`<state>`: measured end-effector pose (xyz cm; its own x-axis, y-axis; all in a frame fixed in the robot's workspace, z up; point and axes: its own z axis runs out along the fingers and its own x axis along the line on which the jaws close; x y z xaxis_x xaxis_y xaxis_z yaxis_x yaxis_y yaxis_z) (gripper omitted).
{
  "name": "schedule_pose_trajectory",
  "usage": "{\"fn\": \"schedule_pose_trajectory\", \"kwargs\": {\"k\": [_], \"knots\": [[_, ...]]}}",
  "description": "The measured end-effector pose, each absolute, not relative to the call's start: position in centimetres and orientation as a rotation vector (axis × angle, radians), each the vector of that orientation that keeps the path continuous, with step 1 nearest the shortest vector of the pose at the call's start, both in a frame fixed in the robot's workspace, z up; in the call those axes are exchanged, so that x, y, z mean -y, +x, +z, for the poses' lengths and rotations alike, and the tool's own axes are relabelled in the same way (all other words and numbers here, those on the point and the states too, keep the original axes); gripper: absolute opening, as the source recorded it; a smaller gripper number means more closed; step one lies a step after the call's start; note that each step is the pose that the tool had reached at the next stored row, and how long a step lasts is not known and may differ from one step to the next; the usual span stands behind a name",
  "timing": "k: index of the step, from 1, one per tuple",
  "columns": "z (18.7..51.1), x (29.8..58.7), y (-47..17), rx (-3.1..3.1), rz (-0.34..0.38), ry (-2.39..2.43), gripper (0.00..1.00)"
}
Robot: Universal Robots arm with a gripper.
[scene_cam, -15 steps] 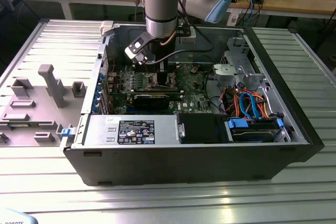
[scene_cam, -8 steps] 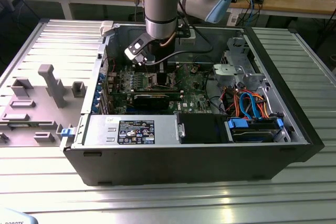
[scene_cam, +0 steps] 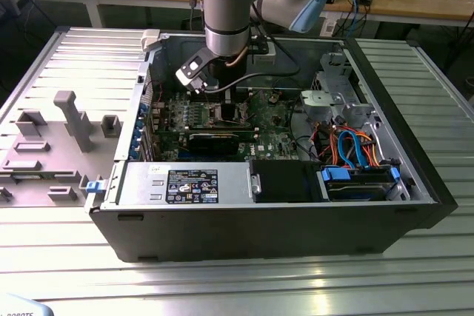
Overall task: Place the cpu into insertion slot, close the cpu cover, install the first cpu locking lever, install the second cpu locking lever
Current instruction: 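Place the cpu into insertion slot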
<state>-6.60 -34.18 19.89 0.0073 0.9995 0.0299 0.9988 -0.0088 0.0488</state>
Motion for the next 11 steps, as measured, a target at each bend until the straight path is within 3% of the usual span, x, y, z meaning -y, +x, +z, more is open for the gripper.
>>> {"fn": "schedule_pose_trajectory", "kwargs": {"k": [11], "knots": [[19.67, 34.04, -6.57, -2.187, 0.083, 2.231, 0.55]]}}
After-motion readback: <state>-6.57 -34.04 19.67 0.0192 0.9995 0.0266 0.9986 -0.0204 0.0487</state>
